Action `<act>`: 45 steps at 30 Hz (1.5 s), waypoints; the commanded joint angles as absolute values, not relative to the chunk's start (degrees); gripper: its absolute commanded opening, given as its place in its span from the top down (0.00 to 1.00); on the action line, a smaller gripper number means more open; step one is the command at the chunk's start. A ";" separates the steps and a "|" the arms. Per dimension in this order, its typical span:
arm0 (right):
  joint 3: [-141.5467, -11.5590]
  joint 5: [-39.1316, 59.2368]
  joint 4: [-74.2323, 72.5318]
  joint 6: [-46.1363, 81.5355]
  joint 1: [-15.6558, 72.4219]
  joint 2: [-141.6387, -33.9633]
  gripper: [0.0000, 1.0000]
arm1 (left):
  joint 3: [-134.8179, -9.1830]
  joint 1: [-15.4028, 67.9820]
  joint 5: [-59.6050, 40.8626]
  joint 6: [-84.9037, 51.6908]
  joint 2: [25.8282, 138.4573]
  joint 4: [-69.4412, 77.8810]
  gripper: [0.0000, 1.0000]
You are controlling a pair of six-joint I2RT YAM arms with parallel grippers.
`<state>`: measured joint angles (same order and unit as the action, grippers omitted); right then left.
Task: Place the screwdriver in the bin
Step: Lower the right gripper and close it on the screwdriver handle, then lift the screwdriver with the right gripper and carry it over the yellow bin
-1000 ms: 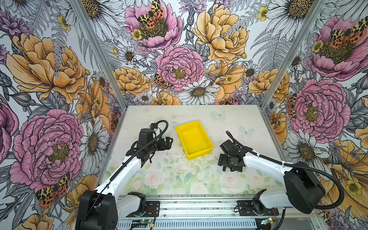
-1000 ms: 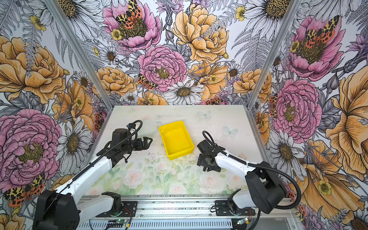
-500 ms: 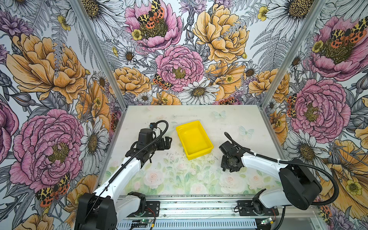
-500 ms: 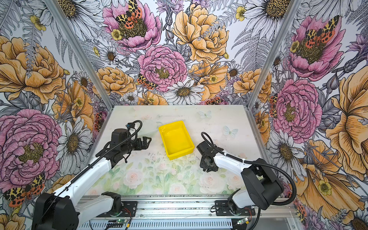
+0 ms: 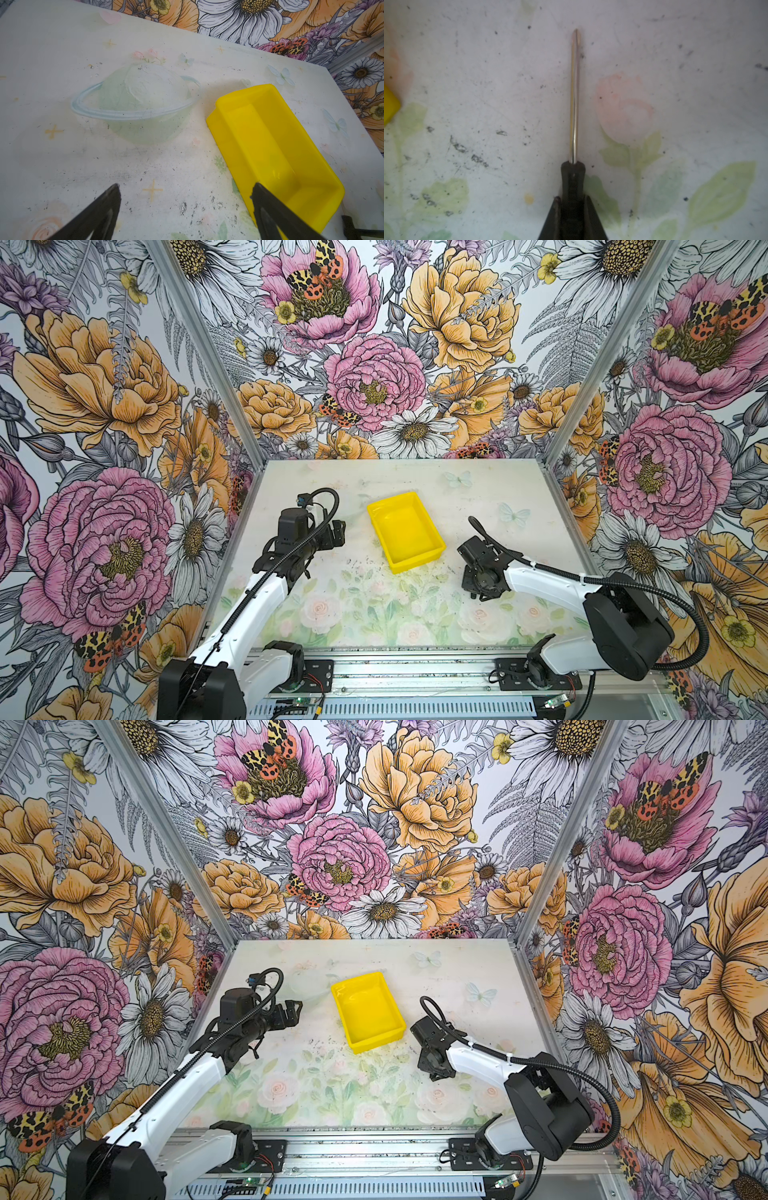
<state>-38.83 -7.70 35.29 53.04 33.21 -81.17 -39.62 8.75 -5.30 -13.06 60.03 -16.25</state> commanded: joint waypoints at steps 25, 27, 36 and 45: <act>-60.83 -9.40 44.01 30.15 34.14 -78.44 1.00 | -38.63 5.89 -11.34 -17.01 62.29 -11.18 0.01; -64.66 -10.98 44.91 27.99 34.60 -79.72 1.00 | -38.63 5.89 -11.45 -16.97 62.12 -11.16 0.01; -78.85 -11.25 45.35 22.61 36.46 -90.18 1.00 | -38.53 6.00 -14.47 -16.79 61.72 -11.60 0.01; -86.48 -9.97 45.26 21.44 39.16 -98.66 1.00 | -37.75 6.83 -16.26 -17.56 61.33 -11.26 0.01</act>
<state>-83.42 -10.28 45.06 22.59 38.48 -96.68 -38.74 6.26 -14.66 -16.62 62.11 -12.93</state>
